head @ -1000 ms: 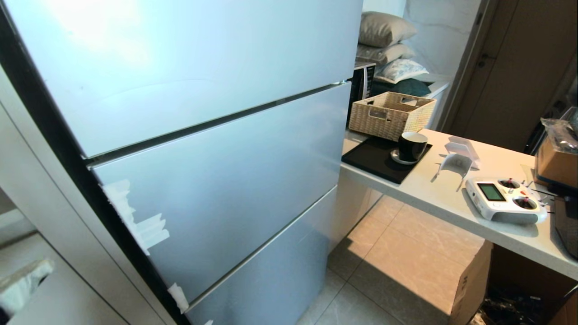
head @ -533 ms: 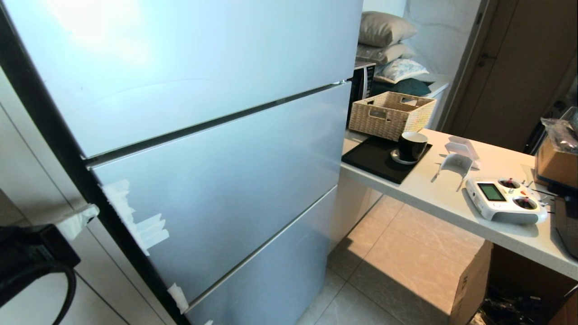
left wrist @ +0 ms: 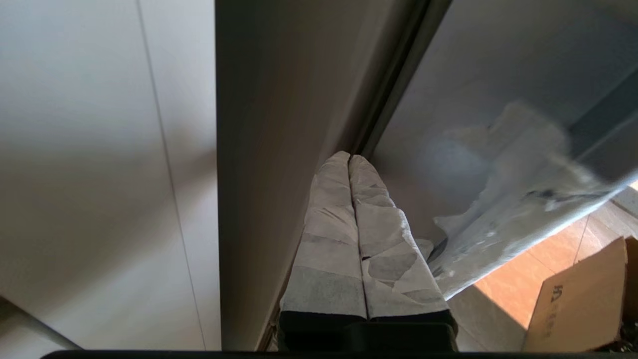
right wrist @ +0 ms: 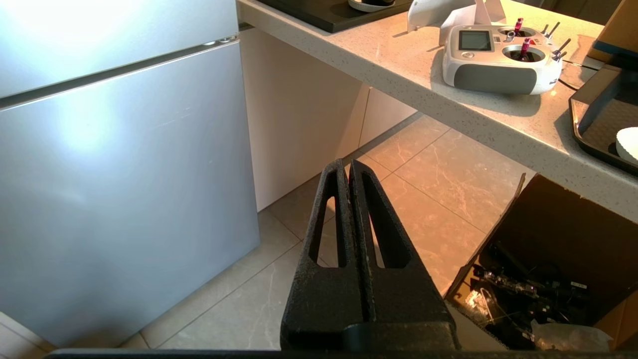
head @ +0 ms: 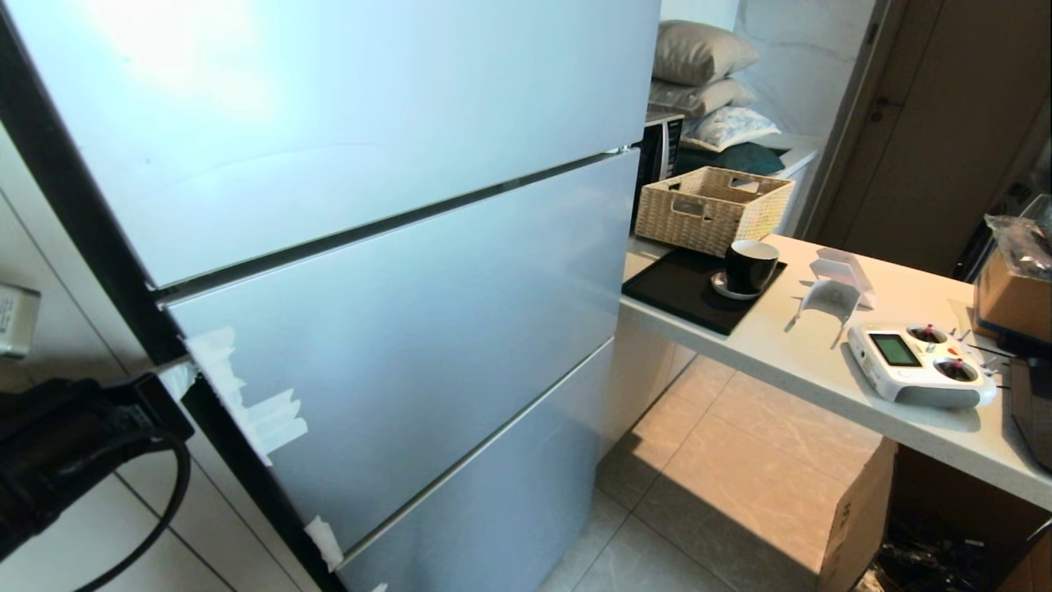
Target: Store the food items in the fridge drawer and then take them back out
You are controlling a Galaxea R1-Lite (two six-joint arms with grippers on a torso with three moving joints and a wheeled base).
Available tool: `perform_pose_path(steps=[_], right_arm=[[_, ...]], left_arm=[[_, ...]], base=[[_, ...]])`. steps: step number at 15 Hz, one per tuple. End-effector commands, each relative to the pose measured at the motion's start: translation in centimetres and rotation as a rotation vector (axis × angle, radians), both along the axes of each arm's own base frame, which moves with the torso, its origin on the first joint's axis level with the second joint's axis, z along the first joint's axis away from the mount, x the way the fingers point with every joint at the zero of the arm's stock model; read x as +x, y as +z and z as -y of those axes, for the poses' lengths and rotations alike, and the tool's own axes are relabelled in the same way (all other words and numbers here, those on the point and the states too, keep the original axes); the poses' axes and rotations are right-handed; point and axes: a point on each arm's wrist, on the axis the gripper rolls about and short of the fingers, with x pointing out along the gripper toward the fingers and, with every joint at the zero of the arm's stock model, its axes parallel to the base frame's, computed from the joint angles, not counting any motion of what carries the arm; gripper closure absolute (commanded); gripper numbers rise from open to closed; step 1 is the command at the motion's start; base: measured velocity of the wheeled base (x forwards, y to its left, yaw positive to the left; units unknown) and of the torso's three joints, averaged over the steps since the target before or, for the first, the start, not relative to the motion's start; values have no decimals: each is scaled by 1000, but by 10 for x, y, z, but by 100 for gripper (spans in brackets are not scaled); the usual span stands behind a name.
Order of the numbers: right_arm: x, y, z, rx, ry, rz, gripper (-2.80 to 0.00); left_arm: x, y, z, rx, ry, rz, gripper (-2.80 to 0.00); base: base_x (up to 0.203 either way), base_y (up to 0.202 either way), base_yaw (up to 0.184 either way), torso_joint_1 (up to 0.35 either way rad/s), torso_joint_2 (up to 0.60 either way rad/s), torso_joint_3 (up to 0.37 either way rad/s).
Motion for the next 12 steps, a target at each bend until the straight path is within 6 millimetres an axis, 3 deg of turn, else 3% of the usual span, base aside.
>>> perform_pose_path(steps=[1, 6, 12], right_arm=[[0, 0, 0, -1, 1, -1, 0], [0, 0, 0, -1, 1, -1, 0], [0, 0, 0, -1, 1, -1, 0]], left_arm=[[-1, -3, 1, -3, -7, -8, 0], [-9, -3, 16, -91, -98, -5, 0], [-18, -4, 19, -97, -124, 3, 0]], base=[[0, 0, 0, 0, 0, 0], [0, 0, 0, 0, 0, 0], [0, 0, 0, 0, 0, 0]])
